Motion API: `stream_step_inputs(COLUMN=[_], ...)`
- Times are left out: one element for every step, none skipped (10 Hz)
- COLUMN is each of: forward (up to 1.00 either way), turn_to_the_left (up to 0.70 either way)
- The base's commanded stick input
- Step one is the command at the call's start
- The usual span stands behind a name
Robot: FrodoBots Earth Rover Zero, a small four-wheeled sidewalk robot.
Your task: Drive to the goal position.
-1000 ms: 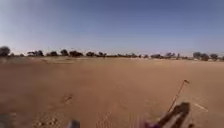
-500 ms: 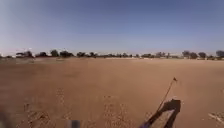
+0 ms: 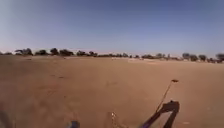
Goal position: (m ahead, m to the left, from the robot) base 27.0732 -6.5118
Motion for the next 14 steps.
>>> stream_step_inputs(forward=[1.0, 1.0, 1.0, 1.0, 1.0, 1.0, 1.0, 1.0, 1.0, 1.0, 1.0, 1.0, 1.0, 1.0], turn_to_the_left=[0.0, 0.0, 0.0, 0.0, 0.0, 0.0, 0.0, 0.0, 0.0, -0.07, -0.23, -0.31, -0.11, 0.0])
